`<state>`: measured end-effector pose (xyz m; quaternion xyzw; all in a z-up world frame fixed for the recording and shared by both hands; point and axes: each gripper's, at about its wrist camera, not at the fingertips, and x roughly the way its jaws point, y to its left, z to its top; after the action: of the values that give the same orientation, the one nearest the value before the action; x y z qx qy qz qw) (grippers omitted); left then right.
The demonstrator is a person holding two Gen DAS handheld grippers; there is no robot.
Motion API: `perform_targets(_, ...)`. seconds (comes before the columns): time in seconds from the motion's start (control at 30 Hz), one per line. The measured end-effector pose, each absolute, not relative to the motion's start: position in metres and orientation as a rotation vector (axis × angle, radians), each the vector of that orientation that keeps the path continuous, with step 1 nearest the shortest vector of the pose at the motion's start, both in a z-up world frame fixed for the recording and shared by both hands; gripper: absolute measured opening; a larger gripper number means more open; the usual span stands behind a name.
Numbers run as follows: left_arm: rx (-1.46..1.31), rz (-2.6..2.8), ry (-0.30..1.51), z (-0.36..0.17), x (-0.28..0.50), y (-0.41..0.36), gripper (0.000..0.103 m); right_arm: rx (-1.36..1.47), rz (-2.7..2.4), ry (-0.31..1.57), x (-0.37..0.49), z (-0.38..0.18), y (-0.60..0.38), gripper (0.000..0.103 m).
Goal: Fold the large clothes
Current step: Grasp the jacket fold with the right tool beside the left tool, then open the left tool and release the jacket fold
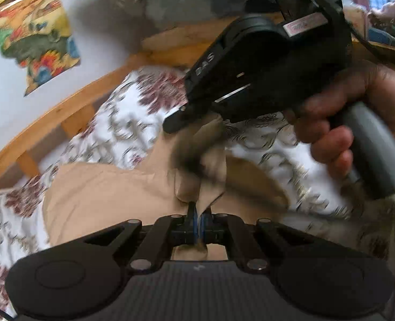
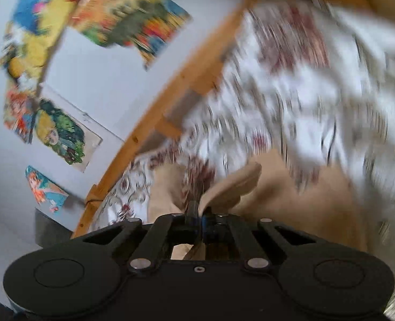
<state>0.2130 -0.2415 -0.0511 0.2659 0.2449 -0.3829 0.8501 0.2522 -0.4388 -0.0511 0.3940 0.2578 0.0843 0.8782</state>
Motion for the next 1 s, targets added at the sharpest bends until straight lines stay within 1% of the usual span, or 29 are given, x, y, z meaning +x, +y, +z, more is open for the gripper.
perform_targets(0.1,0.53,-0.847,0.573,-0.063,0.219,-0.264,0.0,0.752,0.072,0.545,0.251,-0.056,-0.453,0.001)
perform_targets(0.27,0.549,-0.841,0.622,-0.088,0.223,-0.277,0.002,0.712,-0.051,0.677,0.263,-0.091,-0.467,0.001)
perform_targets(0.33,0.532,-0.836,0.64,-0.089,0.225,-0.276,0.009,0.677,-0.061,0.692,0.268,-0.096,-0.465,0.001)
perform_targets(0.37,0.522,-0.837,0.653,-0.087,0.226,-0.274,0.011,0.667,-0.066,0.693,0.269,-0.098,-0.464,0.001)
perform_targets(0.4,0.516,-0.834,0.657,-0.084,0.226,-0.271,0.018,0.662,-0.066,0.692,0.27,-0.099,-0.463,0.001)
perform_targets(0.43,0.512,-0.828,0.653,-0.081,0.225,-0.268,0.034,0.653,-0.066,0.693,0.271,-0.099,-0.46,0.001)
perform_targets(0.47,0.511,-0.819,0.645,-0.076,0.224,-0.264,0.045,0.641,-0.063,0.691,0.27,-0.097,-0.458,0.001)
perform_targets(0.5,0.51,-0.807,0.629,-0.073,0.223,-0.258,0.064,0.628,-0.065,0.69,0.27,-0.097,-0.457,0.001)
perform_targets(0.53,0.513,-0.8,0.605,-0.068,0.221,-0.253,0.074,0.623,-0.071,0.691,0.269,-0.096,-0.455,0.001)
perform_targets(0.63,0.569,-0.795,0.548,-0.059,0.21,-0.232,0.081,0.637,-0.084,0.698,0.267,-0.098,-0.457,0.001)
perform_targets(0.77,0.617,-0.769,0.513,-0.046,0.204,-0.2,0.085,0.573,-0.104,0.716,0.266,-0.097,-0.451,0.002)
perform_targets(0.9,0.586,-0.728,0.528,-0.03,0.205,-0.163,0.087,0.456,-0.125,0.745,0.266,-0.097,-0.441,0.002)
perform_targets(1.0,0.513,-0.686,0.561,-0.023,0.21,-0.136,0.09,0.312,-0.146,0.786,0.269,-0.099,-0.427,0.002)
